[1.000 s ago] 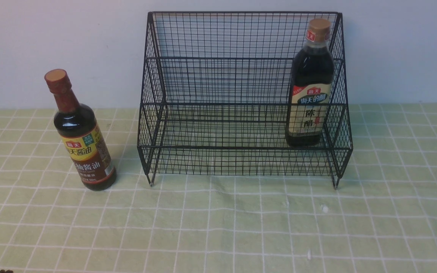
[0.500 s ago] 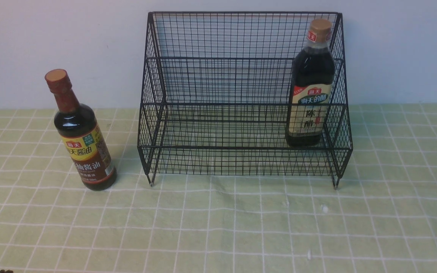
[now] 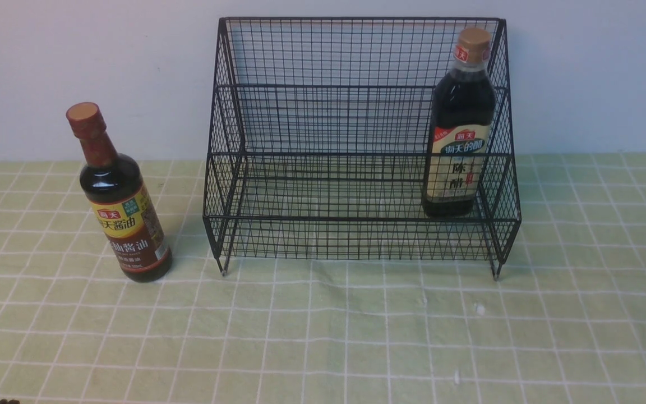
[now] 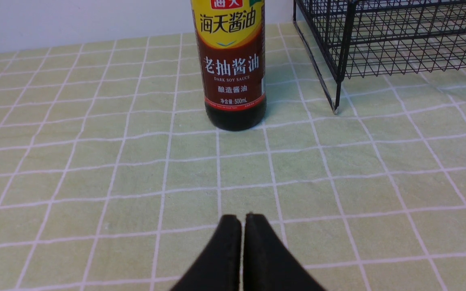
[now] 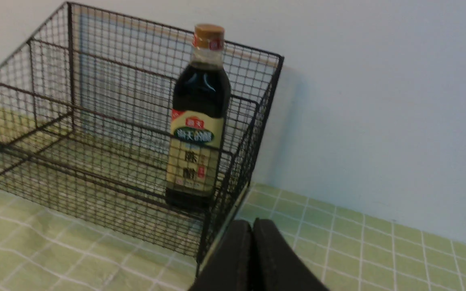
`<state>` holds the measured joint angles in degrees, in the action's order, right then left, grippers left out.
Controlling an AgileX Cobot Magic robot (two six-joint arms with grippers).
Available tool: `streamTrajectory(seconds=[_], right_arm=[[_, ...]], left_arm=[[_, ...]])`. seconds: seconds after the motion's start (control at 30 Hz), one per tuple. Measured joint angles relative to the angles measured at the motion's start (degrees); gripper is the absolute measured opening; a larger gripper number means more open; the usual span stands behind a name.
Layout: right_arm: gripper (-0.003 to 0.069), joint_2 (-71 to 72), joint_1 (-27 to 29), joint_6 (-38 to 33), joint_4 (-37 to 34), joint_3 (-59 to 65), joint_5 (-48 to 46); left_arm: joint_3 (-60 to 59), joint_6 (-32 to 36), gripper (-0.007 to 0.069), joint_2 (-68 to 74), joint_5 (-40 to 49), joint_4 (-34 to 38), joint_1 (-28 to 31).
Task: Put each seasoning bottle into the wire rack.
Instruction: Use the left arm to grab the condiment bottle closest to it
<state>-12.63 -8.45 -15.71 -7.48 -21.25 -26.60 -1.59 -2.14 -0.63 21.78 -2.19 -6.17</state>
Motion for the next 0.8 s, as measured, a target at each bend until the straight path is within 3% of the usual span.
streamTrajectory(seconds=[0.33, 0.8], right_arm=[[-0.0014, 11.2, 11.0, 1.5, -0.9, 22.1, 5.6], [-0.0015, 13.3, 11.4, 1.6, -1.6, 22.6, 4.8]], left_arm=[[0.0, 0.0, -0.0006, 0.0, 0.0, 0.0, 0.0], [0.0, 0.0, -0.0006, 0.0, 0.0, 0.0, 0.0]])
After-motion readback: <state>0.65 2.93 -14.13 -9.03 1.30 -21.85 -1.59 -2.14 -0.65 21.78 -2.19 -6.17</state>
